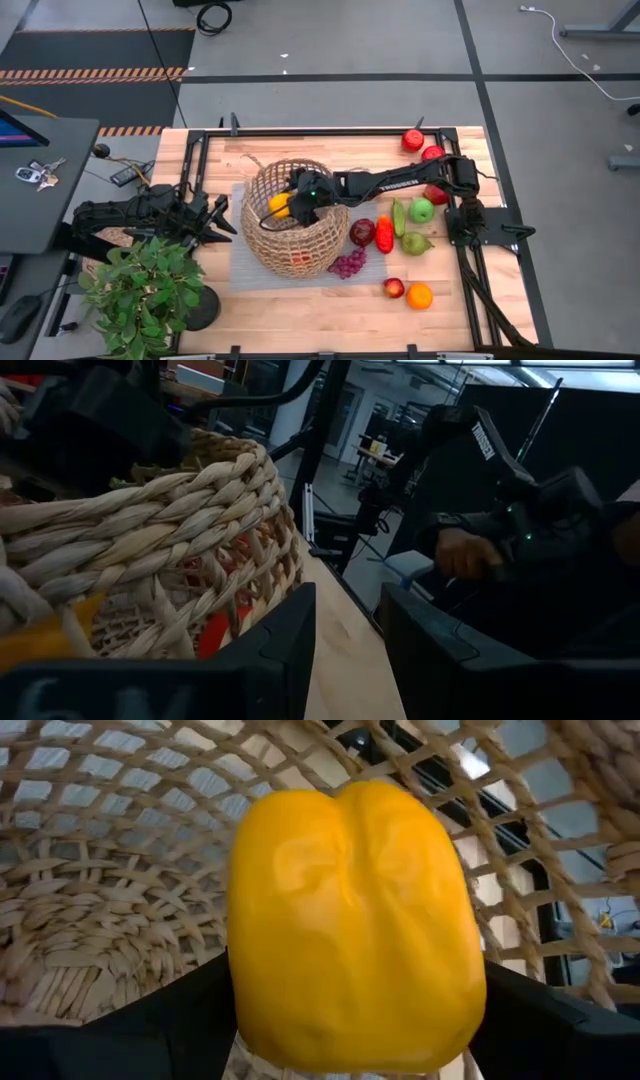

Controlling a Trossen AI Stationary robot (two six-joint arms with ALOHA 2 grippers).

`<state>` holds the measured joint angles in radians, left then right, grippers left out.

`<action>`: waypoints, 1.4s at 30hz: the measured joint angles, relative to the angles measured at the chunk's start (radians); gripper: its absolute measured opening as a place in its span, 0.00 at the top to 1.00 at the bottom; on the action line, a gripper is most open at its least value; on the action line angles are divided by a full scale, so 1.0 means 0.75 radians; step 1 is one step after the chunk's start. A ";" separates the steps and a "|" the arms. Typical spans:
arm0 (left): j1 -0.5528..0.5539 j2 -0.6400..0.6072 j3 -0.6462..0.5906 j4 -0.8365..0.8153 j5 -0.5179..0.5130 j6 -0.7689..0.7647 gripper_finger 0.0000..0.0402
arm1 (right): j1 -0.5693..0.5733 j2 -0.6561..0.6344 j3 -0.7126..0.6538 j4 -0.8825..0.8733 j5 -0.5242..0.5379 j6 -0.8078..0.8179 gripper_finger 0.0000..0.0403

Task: Build produce basket
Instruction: Put the bell pepper into the brown basket, then put the red apple into the brown basket

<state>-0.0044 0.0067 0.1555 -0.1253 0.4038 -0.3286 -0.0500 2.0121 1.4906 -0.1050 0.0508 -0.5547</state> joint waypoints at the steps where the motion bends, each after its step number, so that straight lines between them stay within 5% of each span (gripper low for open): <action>1: 0.000 0.000 0.000 0.000 0.000 0.001 0.70 | -0.005 0.000 0.000 -0.002 -0.001 0.001 0.18; 13: 0.000 0.000 0.000 0.000 0.000 0.001 0.70 | -0.024 0.000 0.000 -0.053 0.002 0.017 0.07; 23: 0.000 0.000 0.000 0.000 0.000 0.000 0.70 | -0.020 -0.025 -0.001 0.035 0.182 -0.005 0.03; 34: 0.001 0.000 0.000 0.000 0.000 -0.001 0.70 | -0.031 -0.349 -0.001 0.101 0.468 0.012 0.04; 42: 0.000 -0.001 0.000 0.000 0.000 0.000 0.70 | -0.014 -0.627 -0.100 0.053 0.459 0.108 0.07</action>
<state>-0.0043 0.0063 0.1555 -0.1252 0.4038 -0.3289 -0.0605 1.5415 1.4154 -0.0650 0.3950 -0.4734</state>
